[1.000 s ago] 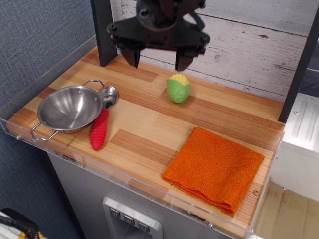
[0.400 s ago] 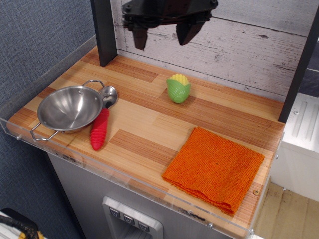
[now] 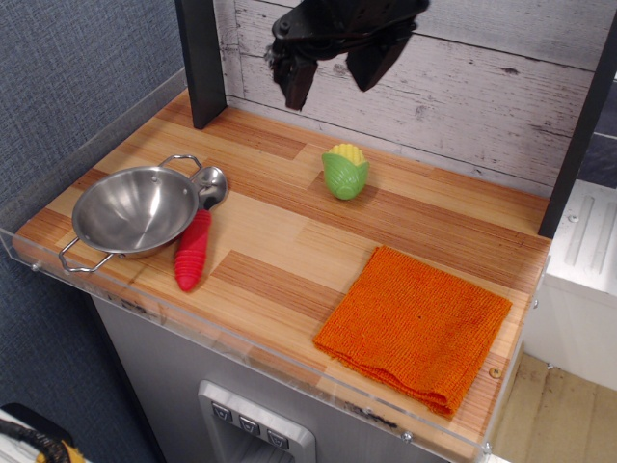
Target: Put the corn on the cloth
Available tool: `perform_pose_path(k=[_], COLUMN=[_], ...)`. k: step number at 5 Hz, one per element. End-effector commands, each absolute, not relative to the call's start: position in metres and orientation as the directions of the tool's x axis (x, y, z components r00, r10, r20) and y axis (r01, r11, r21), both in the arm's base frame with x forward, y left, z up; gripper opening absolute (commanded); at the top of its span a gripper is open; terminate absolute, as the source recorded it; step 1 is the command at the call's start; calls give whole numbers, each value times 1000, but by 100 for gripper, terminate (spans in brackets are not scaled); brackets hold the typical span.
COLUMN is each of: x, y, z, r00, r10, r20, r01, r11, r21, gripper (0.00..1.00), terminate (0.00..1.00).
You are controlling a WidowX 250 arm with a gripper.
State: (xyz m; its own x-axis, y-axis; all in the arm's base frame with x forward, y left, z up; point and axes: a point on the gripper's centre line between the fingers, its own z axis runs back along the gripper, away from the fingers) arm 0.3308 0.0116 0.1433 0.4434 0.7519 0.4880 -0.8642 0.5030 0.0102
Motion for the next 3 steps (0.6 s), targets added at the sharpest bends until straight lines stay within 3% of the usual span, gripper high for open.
perform_pose_path(k=[1,3], x=[344,360], y=[32,43], z=[123,89], r00=[386,408], r10=[802,816], r20=[457,410], r01=[-904,-903], r11=[428,426], r21=[13,51], gripper=[100,100], terminate=[0,0])
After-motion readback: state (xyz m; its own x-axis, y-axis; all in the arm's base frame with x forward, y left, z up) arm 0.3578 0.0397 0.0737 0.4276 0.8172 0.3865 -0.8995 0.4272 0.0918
